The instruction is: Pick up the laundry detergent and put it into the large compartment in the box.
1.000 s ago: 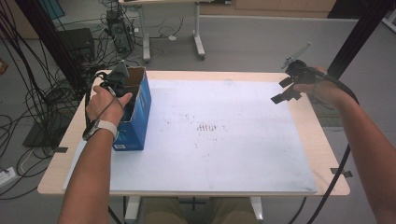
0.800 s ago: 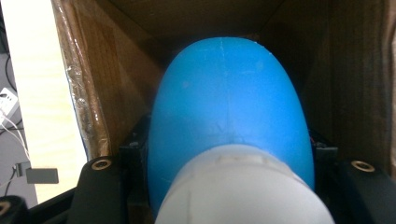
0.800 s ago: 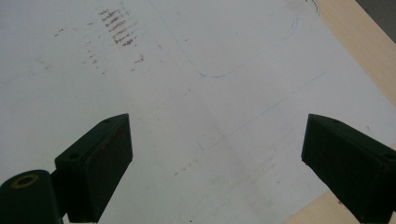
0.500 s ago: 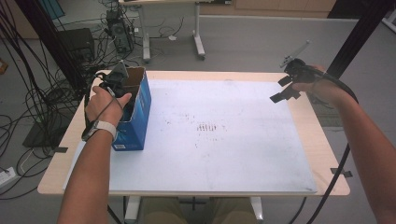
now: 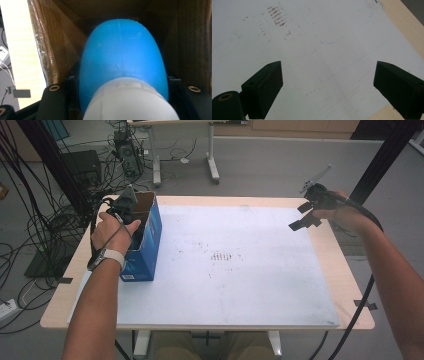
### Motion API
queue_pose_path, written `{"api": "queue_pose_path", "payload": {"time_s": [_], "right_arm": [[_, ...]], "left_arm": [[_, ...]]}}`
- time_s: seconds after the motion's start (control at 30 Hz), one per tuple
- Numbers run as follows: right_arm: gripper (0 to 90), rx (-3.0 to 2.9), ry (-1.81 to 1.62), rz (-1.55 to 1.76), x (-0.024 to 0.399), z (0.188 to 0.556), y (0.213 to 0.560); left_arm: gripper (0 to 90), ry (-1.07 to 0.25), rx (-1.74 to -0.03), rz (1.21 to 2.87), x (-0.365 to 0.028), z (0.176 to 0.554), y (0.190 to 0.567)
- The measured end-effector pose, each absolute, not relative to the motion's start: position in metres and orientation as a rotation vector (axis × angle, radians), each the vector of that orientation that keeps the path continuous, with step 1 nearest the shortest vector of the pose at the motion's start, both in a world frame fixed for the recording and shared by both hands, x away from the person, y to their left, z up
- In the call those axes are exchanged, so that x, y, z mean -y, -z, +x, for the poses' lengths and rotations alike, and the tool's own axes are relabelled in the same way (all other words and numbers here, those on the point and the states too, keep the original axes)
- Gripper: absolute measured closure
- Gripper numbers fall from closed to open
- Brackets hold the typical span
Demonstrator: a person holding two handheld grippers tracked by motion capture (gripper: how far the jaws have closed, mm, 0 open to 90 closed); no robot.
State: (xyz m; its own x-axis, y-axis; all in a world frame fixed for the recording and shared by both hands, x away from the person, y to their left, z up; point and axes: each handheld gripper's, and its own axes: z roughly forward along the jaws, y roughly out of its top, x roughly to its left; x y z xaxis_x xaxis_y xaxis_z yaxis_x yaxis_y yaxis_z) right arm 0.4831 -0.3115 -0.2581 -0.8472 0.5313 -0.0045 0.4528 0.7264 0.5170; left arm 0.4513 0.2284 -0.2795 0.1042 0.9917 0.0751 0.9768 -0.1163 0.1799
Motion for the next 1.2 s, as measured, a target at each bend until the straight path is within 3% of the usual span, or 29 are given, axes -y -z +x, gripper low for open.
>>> {"api": "queue_pose_path", "payload": {"time_s": [1.2], "right_arm": [[8.4,-2.77,-0.778,0.803,0.3142,0.4819,0.2564]], "left_arm": [[37.8,-0.267,-2.026,2.261,-0.2304,0.4506,0.2799]]}}
